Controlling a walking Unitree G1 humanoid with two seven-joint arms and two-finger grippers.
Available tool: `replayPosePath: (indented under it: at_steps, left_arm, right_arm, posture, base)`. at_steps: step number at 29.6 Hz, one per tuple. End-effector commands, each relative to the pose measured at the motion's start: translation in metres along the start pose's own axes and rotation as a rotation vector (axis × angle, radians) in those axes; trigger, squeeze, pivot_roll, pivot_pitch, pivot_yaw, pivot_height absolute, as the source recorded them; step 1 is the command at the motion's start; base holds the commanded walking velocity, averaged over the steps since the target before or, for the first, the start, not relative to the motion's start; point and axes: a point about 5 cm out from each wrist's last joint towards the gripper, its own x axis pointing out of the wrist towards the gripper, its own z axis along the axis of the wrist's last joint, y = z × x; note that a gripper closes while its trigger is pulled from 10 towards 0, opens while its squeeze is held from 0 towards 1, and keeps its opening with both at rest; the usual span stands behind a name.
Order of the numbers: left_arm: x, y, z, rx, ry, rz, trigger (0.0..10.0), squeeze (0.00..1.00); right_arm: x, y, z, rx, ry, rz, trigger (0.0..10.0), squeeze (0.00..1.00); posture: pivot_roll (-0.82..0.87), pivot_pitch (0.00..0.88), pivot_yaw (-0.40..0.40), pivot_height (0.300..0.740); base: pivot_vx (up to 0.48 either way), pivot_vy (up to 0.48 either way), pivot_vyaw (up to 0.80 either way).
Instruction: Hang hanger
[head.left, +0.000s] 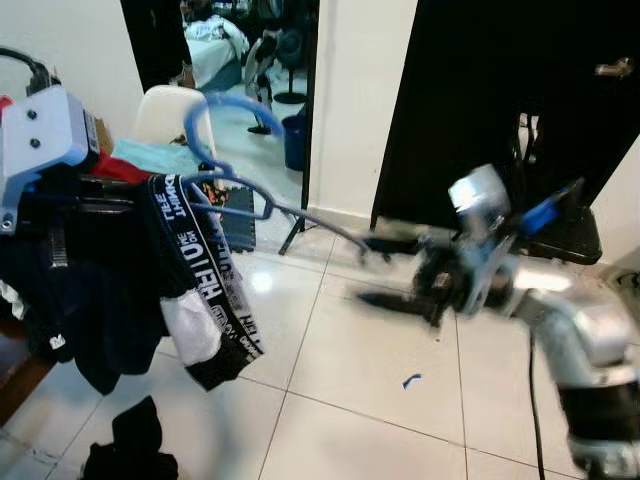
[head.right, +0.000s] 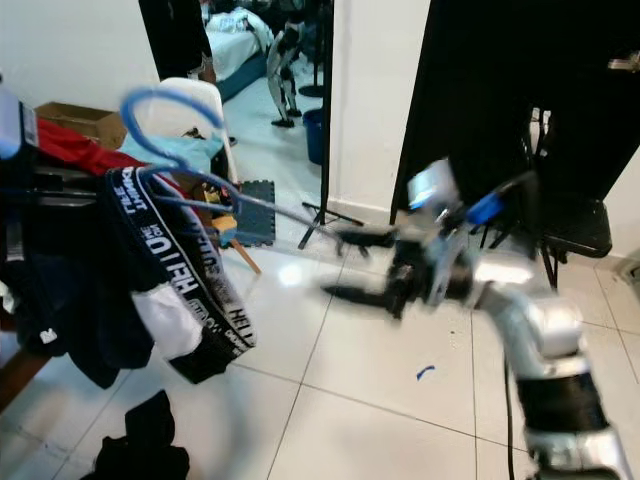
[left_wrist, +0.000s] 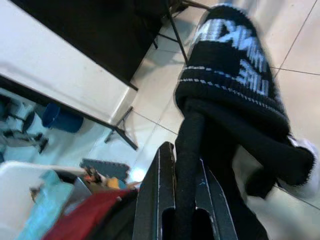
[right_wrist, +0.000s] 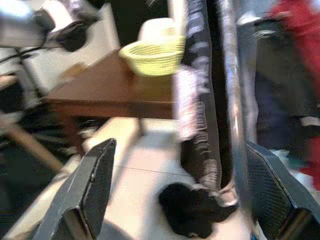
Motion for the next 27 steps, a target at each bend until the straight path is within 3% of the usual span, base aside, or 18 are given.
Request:
replayPosePath:
  at_steps: [1,4,9,11,14,16,18,20,21,23,24,26,27]
  left_arm:
    - [0.002,0.003,0.003,0.002,-0.035,0.018,0.0,0.0]
    - [0.003,0.01,0.003,0.025,-0.031,0.052,0.0,0.0]
    - [0.004,0.013,0.004,0.034,-0.036,0.069,0.0,0.0]
    - [0.005,0.011,0.003,0.031,-0.035,0.058,0.0,0.0]
    - [0.003,-0.001,-0.012,0.024,0.047,-0.006,0.0,0.0]
    - [0.003,-0.001,-0.012,0.024,0.047,-0.006,0.0,0.0]
    - [0.0,-0.023,-0.032,-0.031,0.129,-0.117,0.0,0.0]
    - [0.0,-0.023,-0.032,-0.031,0.129,-0.117,0.0,0.0]
    - [-0.001,-0.034,-0.039,-0.061,0.147,-0.164,0.0,0.0]
    - [-0.001,-0.034,-0.039,-0.061,0.147,-0.164,0.0,0.0]
    - [-0.003,-0.042,-0.042,-0.091,0.151,-0.191,0.0,0.0]
    - [-0.003,-0.042,-0.042,-0.091,0.151,-0.191,0.0,0.0]
    - [-0.004,-0.046,-0.044,-0.104,0.152,-0.199,0.0,0.0]
  right_arm:
    - [0.009,0.007,0.0,-0.003,0.018,0.064,10.0,0.0]
    - [0.021,0.015,-0.005,0.022,0.029,0.143,10.0,0.0]
    - [0.031,0.017,-0.008,0.029,0.035,0.171,10.0,0.0]
    - [0.034,0.011,-0.008,0.0,0.032,0.122,10.0,0.0]
    - [0.024,-0.015,0.002,-0.06,-0.012,-0.085,10.0,0.0]
    - [0.024,-0.015,0.002,-0.06,-0.012,-0.085,10.0,0.0]
    - [0.002,-0.04,0.021,-0.102,-0.081,-0.307,10.0,0.0]
    - [0.002,-0.04,0.021,-0.102,-0.081,-0.307,10.0,0.0]
    - [-0.007,-0.047,0.029,-0.12,-0.109,-0.392,10.0,0.0]
    - [-0.007,-0.047,0.029,-0.12,-0.109,-0.392,10.0,0.0]
    - [-0.016,-0.056,0.037,-0.135,-0.138,-0.481,10.0,0.0]
    - [-0.016,-0.056,0.037,-0.135,-0.138,-0.481,10.0,0.0]
    - [-0.022,-0.062,0.042,-0.141,-0.159,-0.548,10.0,0.0]
  posture:
    - [-0.02,0.0,0.0,0.74]
    - [-0.02,0.0,-0.001,0.74]
    - [-0.02,0.0,-0.002,0.74]
    - [-0.02,0.0,-0.003,0.74]
    - [-0.02,0.0,0.001,0.74]
    - [-0.02,0.0,0.001,0.74]
    - [-0.03,0.0,0.004,0.74]
    - [-0.03,0.0,0.004,0.74]
    - [-0.04,0.0,0.004,0.74]
    - [-0.04,0.0,0.004,0.74]
    - [-0.04,0.0,0.001,0.74]
    - [-0.04,0.0,0.001,0.74]
    - [-0.04,0.0,-0.002,0.74]
  base:
    - [0.0,0.0,0.0]
    - [0.0,0.0,0.0]
    - [0.0,0.0,0.0]
    - [0.0,0.0,0.0]
    - [0.0,0.0,0.0]
    - [0.0,0.0,0.0]
    - [0.0,0.0,0.0]
    - [0.0,0.0,0.0]
    - [0.0,0.0,0.0]
    - [0.0,0.0,0.0]
    - [0.0,0.0,0.0]
    - [0.0,0.0,0.0]
    - [0.0,0.0,0.0]
